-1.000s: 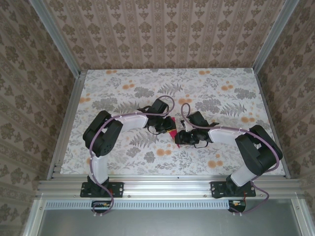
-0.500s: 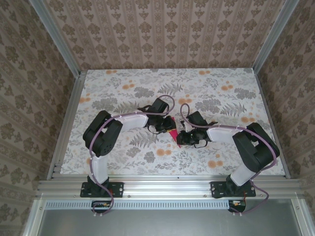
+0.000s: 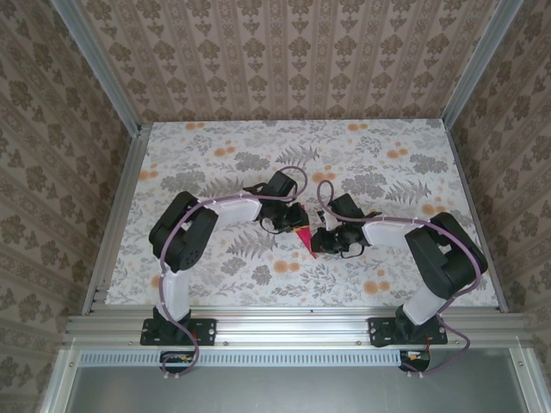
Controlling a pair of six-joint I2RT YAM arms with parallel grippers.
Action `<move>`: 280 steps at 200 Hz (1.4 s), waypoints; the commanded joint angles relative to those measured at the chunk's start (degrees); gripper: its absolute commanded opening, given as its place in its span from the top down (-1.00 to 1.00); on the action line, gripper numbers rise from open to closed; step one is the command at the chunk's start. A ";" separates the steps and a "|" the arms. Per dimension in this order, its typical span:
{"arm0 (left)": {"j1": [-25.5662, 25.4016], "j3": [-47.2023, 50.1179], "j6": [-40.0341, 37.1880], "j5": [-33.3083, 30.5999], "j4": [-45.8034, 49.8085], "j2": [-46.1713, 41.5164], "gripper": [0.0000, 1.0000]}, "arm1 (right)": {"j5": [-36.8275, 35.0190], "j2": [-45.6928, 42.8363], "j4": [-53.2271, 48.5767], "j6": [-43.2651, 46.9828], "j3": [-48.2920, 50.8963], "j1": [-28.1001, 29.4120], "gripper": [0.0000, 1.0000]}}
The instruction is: Fold a paper plane with a square sheet of paper (pick it up from the middle)
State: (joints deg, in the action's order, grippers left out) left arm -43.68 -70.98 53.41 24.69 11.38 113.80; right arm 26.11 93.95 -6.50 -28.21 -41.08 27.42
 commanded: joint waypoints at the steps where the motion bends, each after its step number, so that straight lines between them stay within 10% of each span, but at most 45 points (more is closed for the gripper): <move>1: 0.70 -1.44 -1.51 0.27 3.36 1.55 0.61 | -1.05 2.99 -1.34 0.44 0.03 0.43 0.71; 65: 0.79 -2.05 -2.40 0.08 4.61 2.64 0.62 | 1.06 -4.28 -1.75 -1.79 -0.65 -0.34 0.45; 222: 0.66 -3.54 -4.01 1.78 5.12 2.93 0.62 | -0.48 -6.97 -7.11 -0.93 -5.94 -1.07 0.66; 280: 0.52 -3.77 -4.19 1.94 5.21 2.99 0.62 | 13.62 -0.99 -0.38 -4.18 -6.28 -0.70 0.86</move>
State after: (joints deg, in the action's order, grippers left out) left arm -43.35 -73.30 50.68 25.78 14.98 115.57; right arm 33.78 89.95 -8.78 -30.70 -45.71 26.50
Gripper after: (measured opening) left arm 0.189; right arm 0.075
